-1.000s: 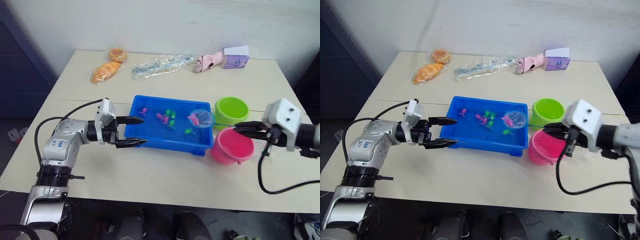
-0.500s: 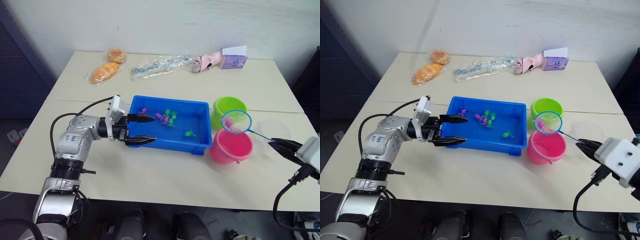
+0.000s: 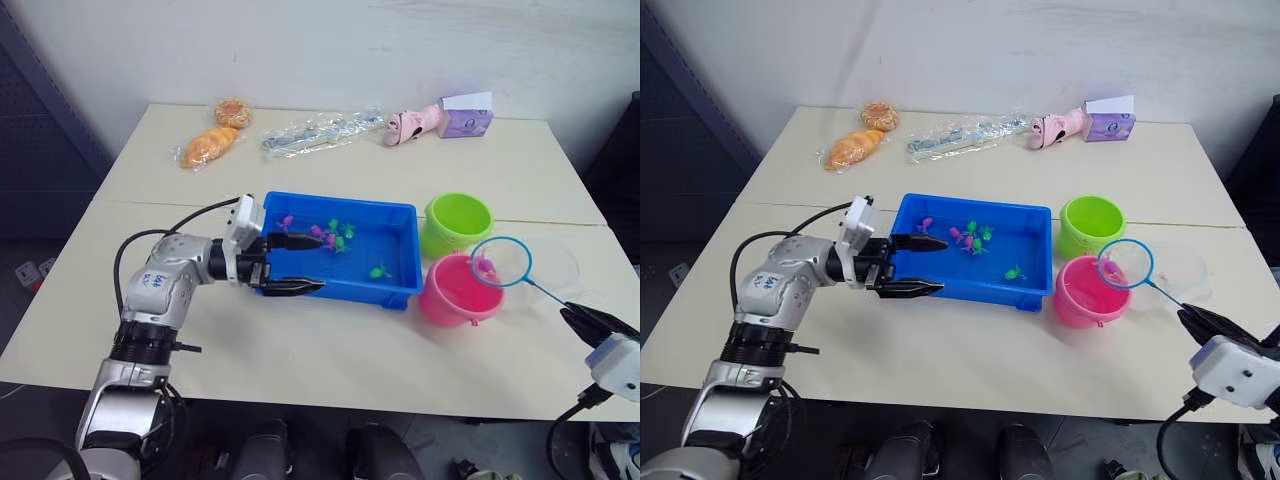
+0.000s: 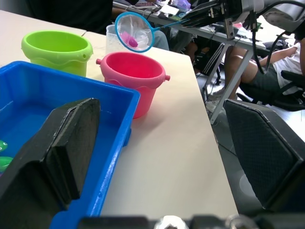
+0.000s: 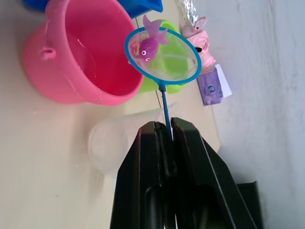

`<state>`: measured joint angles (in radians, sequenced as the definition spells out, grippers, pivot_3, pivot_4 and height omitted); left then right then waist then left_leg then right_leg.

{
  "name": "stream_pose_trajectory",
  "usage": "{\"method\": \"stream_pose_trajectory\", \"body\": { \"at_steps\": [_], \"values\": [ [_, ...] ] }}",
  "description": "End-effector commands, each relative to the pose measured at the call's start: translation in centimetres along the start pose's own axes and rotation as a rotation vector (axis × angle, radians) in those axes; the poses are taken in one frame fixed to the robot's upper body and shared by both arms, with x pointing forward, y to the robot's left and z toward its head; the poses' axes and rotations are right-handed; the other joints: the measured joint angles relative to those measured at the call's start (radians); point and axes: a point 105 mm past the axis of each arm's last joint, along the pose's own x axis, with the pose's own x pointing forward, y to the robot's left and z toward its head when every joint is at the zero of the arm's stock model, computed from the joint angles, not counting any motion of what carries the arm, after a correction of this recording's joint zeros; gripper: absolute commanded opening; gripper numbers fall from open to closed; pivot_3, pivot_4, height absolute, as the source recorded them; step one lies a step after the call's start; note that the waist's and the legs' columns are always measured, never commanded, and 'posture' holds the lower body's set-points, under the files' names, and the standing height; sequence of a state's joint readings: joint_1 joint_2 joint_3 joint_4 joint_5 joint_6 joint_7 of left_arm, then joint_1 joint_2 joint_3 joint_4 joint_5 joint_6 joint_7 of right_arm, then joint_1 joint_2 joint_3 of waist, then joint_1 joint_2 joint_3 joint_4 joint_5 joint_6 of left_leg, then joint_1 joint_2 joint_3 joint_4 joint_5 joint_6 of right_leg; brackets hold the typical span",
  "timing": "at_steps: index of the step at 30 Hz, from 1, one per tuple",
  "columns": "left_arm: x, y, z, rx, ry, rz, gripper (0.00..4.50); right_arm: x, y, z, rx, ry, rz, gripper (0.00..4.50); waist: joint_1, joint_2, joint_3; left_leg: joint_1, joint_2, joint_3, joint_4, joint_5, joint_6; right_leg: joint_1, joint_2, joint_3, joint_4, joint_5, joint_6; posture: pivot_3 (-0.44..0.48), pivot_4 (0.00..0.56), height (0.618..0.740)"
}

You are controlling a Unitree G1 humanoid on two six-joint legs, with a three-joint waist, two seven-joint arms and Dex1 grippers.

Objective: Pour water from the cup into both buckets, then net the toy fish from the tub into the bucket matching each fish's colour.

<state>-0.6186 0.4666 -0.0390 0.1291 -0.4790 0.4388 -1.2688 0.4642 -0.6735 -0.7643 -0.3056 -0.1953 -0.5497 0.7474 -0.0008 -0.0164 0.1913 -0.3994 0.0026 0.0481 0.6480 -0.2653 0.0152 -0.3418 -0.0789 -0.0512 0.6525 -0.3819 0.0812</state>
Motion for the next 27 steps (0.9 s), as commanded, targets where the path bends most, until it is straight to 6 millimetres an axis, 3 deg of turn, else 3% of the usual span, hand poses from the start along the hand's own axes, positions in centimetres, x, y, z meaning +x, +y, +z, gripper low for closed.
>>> {"method": "stream_pose_trajectory", "body": {
  "at_steps": [1,5,11,16,23,27],
  "values": [
    [0.4,-0.5,1.0,0.037,-0.030,-0.018,4.45,-0.4,-0.3,0.3,-0.215,-0.027,-0.035,0.00,0.000,0.000,0.000,0.000,0.000,0.000,0.000,0.000,0.000,0.000,0.000,0.000,0.000,0.000,0.000,0.000,0.150,0.740],
    [0.8,-0.5,1.1,0.040,-0.044,-0.020,4.45,-0.6,-0.3,-0.4,-0.388,-0.005,-0.073,0.00,0.000,0.000,0.000,0.000,0.000,0.000,0.000,0.000,0.000,0.000,0.000,0.001,0.000,0.000,0.000,0.000,0.150,0.740],
    [1.3,-0.4,1.1,0.041,-0.061,-0.020,4.45,-0.5,-0.5,-0.6,-0.506,-0.008,-0.129,0.00,-0.001,0.000,0.000,0.001,0.000,0.001,-0.001,0.001,-0.002,0.000,0.000,0.002,0.000,0.000,0.000,0.000,0.150,0.740],
    [1.6,-0.5,1.0,0.037,-0.070,-0.018,4.45,-0.2,0.6,-0.8,-0.495,-0.019,-0.096,0.00,-0.001,0.000,0.000,0.002,0.000,0.002,-0.001,0.001,-0.002,0.000,0.001,0.002,0.000,0.000,0.000,0.000,0.150,0.740],
    [2.0,-0.5,1.0,0.030,-0.080,-0.023,4.45,1.0,0.3,0.0,-0.498,-0.043,-0.116,0.00,-0.002,0.000,0.000,0.002,0.000,0.002,-0.001,0.001,-0.002,0.001,0.001,0.003,0.000,0.000,0.000,0.000,0.150,0.740],
    [2.3,-0.5,0.9,0.027,-0.086,-0.029,4.45,0.7,0.8,-0.1,-0.497,-0.010,-0.104,0.00,0.000,0.000,0.000,0.002,0.000,0.002,-0.002,0.001,-0.002,0.001,0.001,0.003,0.000,0.000,0.000,0.000,0.150,0.740]
  ]
}}
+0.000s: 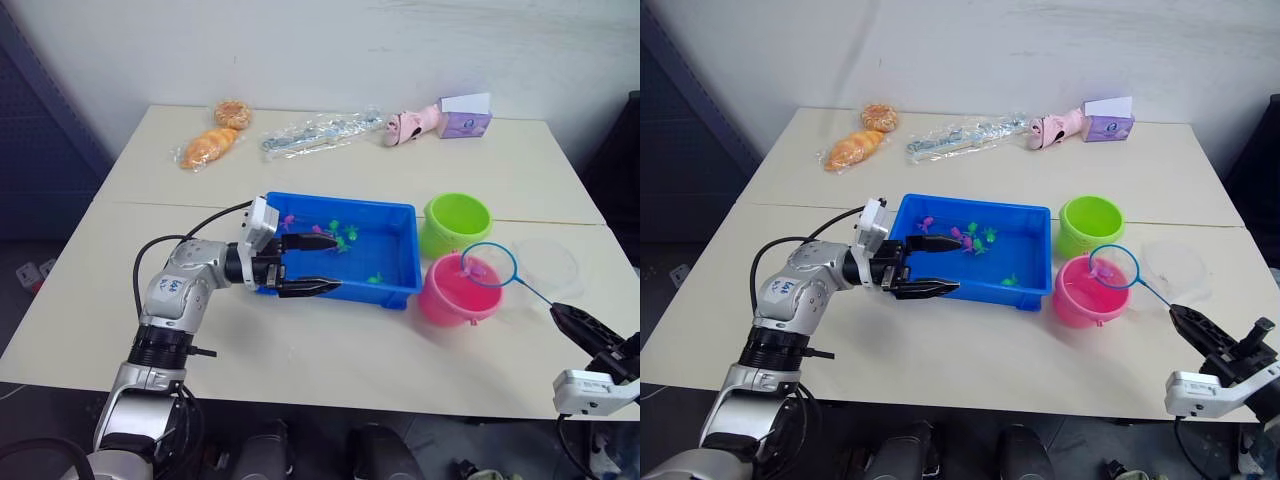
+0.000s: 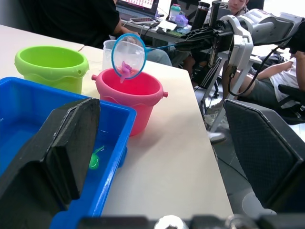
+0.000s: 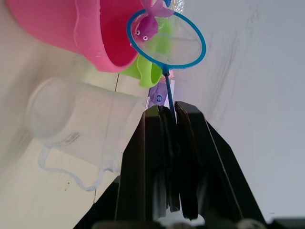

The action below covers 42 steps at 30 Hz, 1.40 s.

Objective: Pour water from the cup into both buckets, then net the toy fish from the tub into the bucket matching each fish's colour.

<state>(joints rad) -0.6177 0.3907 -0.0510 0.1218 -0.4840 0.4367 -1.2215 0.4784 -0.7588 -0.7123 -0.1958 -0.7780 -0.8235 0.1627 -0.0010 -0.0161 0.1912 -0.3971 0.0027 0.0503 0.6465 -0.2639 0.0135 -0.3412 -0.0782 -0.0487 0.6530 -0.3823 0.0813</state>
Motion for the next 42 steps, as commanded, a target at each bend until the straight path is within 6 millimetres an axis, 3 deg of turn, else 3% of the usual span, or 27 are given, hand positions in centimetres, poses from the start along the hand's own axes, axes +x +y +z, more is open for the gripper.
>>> {"method": "stream_pose_trajectory", "body": {
  "at_steps": [1,4,8,12,16,19,24,26,31,36,39,42],
  "values": [
    [0.5,-0.4,0.9,0.038,-0.027,-0.024,4.45,-0.7,-0.4,-0.9,-0.014,0.066,-0.016,0.00,0.001,0.000,0.000,0.000,0.000,0.000,0.000,0.000,0.000,0.000,0.000,0.000,0.000,0.000,0.000,0.000,0.150,0.740],
    [0.6,-0.3,0.8,0.037,-0.030,-0.024,4.45,-0.9,-0.9,-2.1,-0.043,0.132,-0.033,0.00,0.001,0.000,0.000,0.000,0.000,0.000,0.000,0.000,0.000,0.000,0.000,0.000,0.000,0.000,0.000,0.000,0.150,0.740],
    [1.0,-0.2,0.8,0.040,-0.041,-0.033,4.45,-0.8,-0.4,-1.3,-0.021,0.117,-0.021,0.00,0.000,0.000,0.000,0.000,0.000,0.000,0.000,0.000,0.000,0.000,0.000,0.000,0.000,0.000,0.000,0.000,0.150,0.740],
    [0.7,0.0,0.9,0.046,-0.042,-0.021,4.45,-1.1,-1.2,-0.6,0.069,0.097,-0.075,0.00,-0.002,0.000,0.000,0.000,0.000,0.000,-0.001,0.000,0.000,0.000,0.000,0.000,0.000,0.000,0.000,0.000,0.150,0.740],
    [-1.1,0.3,0.7,0.049,-0.008,0.023,4.45,-0.3,-2.7,2.7,0.406,-0.052,-0.103,0.00,-0.005,0.000,0.000,0.002,0.001,0.000,-0.001,0.001,-0.001,0.001,0.001,0.000,0.000,0.000,0.000,0.000,0.150,0.740],
    [-2.4,0.6,0.8,0.049,0.007,0.060,4.45,0.4,-4.7,3.9,0.528,-0.108,-0.146,0.00,-0.007,0.000,0.000,0.004,0.001,0.001,-0.002,0.000,0.000,0.003,0.001,0.001,0.000,0.000,0.000,0.000,0.150,0.740],
    [-6.5,2.3,1.3,0.044,0.023,0.227,4.45,3.3,-7.9,6.8,0.910,-0.285,-0.139,0.00,-0.007,0.000,0.000,0.005,0.002,0.000,-0.001,0.000,0.001,0.004,0.000,0.001,0.000,0.000,0.000,0.000,0.150,0.740],
    [-8.0,2.9,1.5,0.043,0.028,0.292,4.45,4.4,-8.3,8.0,1.074,-0.343,-0.083,0.00,-0.006,0.000,0.000,0.005,0.003,0.000,-0.001,0.000,0.001,0.004,0.001,0.001,0.001,0.000,0.000,0.000,0.150,0.740],
    [-10.8,3.4,1.5,0.048,0.050,0.387,4.45,7.9,-8.3,9.7,1.270,-0.383,0.063,0.00,-0.002,-0.001,0.000,0.003,0.002,0.000,-0.001,-0.002,0.003,0.003,-0.001,0.000,0.000,0.000,0.000,0.000,0.150,0.740],
    [-11.9,3.3,1.8,0.054,0.038,0.439,4.45,10.7,-8.8,10.0,1.349,-0.357,0.111,0.00,0.001,-0.001,0.000,-0.002,0.001,-0.003,0.000,-0.003,0.004,-0.002,-0.003,-0.002,0.000,0.000,-0.001,0.000,0.150,0.740],
    [-12.2,3.1,1.6,0.055,0.037,0.457,4.45,12.3,-7.5,10.2,1.259,-0.281,0.247,0.00,-0.003,-0.001,0.000,-0.006,0.000,-0.003,0.001,-0.003,0.005,-0.005,-0.003,-0.003,0.000,0.000,-0.001,0.000,0.150,0.740],
    [-12.3,3.0,1.5,0.057,0.035,0.466,4.45,13.5,-7.5,10.1,1.225,-0.262,0.268,0.00,-0.004,-0.001,0.000,-0.007,0.000,-0.003,0.002,-0.003,0.005,-0.005,-0.003,-0.003,0.000,0.000,-0.001,0.000,0.150,0.740]
  ]
}}
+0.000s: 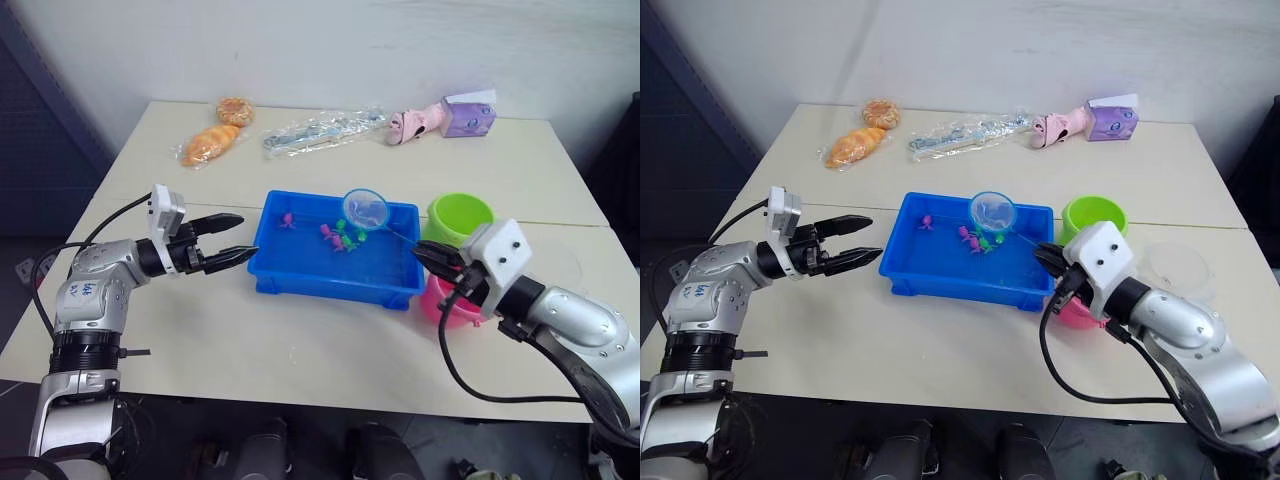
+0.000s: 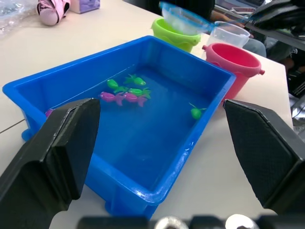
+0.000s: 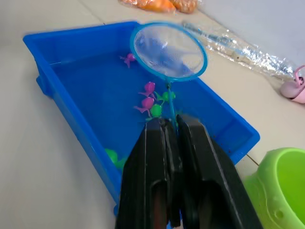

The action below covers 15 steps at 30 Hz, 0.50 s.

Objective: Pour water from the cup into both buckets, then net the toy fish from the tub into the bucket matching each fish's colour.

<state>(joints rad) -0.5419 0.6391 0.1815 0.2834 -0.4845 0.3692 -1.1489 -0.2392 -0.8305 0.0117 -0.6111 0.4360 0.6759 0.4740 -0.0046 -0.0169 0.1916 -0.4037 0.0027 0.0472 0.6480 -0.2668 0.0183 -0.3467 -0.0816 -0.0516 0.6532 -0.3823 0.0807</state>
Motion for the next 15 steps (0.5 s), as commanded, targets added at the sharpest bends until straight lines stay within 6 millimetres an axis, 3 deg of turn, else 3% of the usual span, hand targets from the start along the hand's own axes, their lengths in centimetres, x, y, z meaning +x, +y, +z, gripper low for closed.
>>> {"method": "stream_pose_trajectory", "body": {
  "at_steps": [1,7,15],
  "values": [
    [-0.3,-0.1,1.1,0.042,-0.034,0.013,4.45,1.2,-0.8,0.2,-0.060,0.028,-0.009,0.00,0.000,0.000,0.000,0.000,0.000,0.000,0.000,0.000,0.000,0.000,0.000,0.000,0.000,0.000,0.000,0.000,0.150,0.740],
    [0.1,-0.7,0.7,0.037,-0.032,0.007,4.45,4.2,-1.3,0.1,-0.141,0.072,-0.039,0.00,-0.003,0.000,0.000,-0.001,0.000,0.000,0.000,0.000,0.000,-0.002,0.000,0.000,0.001,0.000,0.000,0.000,0.150,0.740],
    [0.7,-1.4,0.7,0.039,-0.018,-0.016,4.45,5.2,-1.8,-1.1,-0.238,0.141,-0.066,0.00,0.000,0.000,0.000,-0.002,-0.001,0.000,0.000,0.000,-0.001,-0.003,0.000,0.000,0.002,0.000,0.000,0.000,0.150,0.740]
  ]
}}
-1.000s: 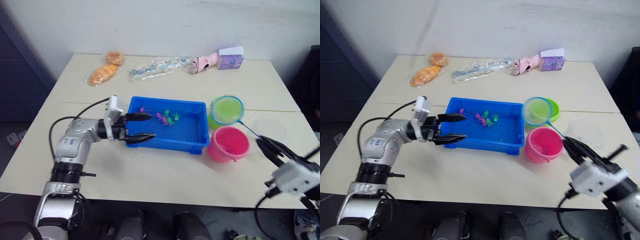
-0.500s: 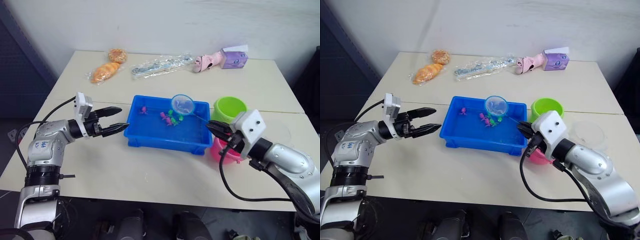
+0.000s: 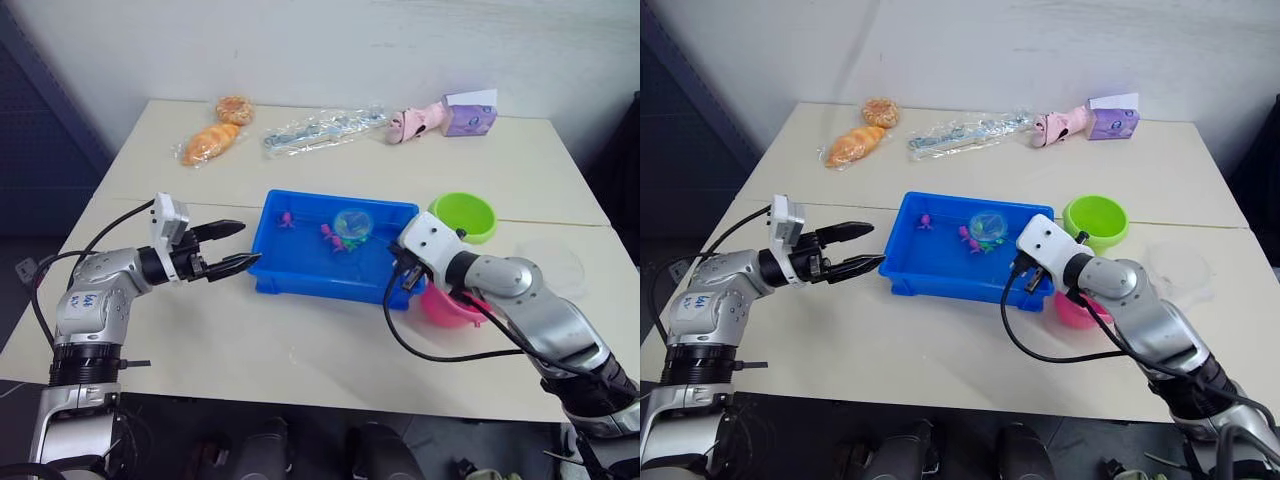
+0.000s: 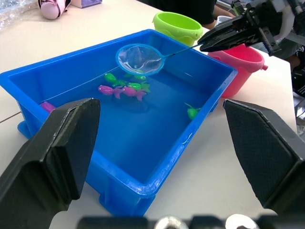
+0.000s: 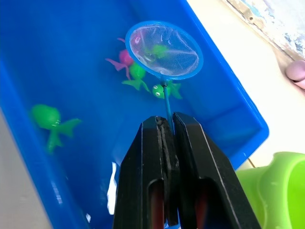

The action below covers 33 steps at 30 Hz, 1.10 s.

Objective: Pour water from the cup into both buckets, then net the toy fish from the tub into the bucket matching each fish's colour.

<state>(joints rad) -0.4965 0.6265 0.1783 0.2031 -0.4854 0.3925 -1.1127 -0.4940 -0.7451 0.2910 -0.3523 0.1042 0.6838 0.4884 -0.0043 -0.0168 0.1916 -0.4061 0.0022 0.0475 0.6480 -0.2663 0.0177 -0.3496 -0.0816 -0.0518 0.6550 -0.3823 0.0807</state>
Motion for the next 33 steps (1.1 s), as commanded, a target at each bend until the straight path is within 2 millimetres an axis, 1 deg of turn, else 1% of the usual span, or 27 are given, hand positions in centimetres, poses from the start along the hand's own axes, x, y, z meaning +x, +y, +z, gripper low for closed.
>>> {"method": "stream_pose_trajectory", "body": {
  "at_steps": [1,6,15,27,33],
  "values": [
    [0.4,-0.6,1.1,0.036,-0.029,-0.024,4.45,0.0,-0.3,0.6,-0.062,-0.015,-0.029,0.00,-0.001,0.000,0.000,0.000,0.000,0.000,0.000,0.000,0.000,0.000,0.000,0.000,0.000,0.000,0.000,0.000,0.150,0.740],
    [0.7,-0.8,1.1,0.037,-0.029,-0.037,4.45,0.4,0.8,0.0,-0.109,0.003,-0.007,0.00,-0.003,0.000,0.000,0.000,0.000,0.000,0.000,0.000,0.000,-0.001,0.000,0.000,0.001,0.000,0.000,0.000,0.150,0.740],
    [0.9,-0.9,1.2,0.035,-0.027,-0.045,4.45,0.6,1.2,-0.7,-0.123,0.026,-0.003,0.00,-0.003,0.000,0.000,0.000,0.000,0.001,0.000,0.000,-0.001,-0.001,0.000,0.000,0.001,0.000,0.000,0.000,0.150,0.740],
    [0.8,-1.0,1.1,0.030,-0.025,-0.047,4.45,0.4,-0.1,-0.2,-0.085,-0.007,-0.040,0.00,-0.003,0.000,0.000,0.000,0.000,0.001,0.000,0.001,-0.001,-0.002,0.000,0.000,0.002,0.000,0.000,0.000,0.150,0.740],
    [0.8,-1.1,1.1,0.028,-0.027,-0.049,4.45,0.2,-1.0,-0.8,-0.118,0.019,-0.065,0.00,-0.003,0.000,0.000,0.000,0.000,0.001,0.000,0.001,-0.001,-0.002,0.000,0.000,0.002,0.000,0.000,0.000,0.150,0.740]
  ]
}}
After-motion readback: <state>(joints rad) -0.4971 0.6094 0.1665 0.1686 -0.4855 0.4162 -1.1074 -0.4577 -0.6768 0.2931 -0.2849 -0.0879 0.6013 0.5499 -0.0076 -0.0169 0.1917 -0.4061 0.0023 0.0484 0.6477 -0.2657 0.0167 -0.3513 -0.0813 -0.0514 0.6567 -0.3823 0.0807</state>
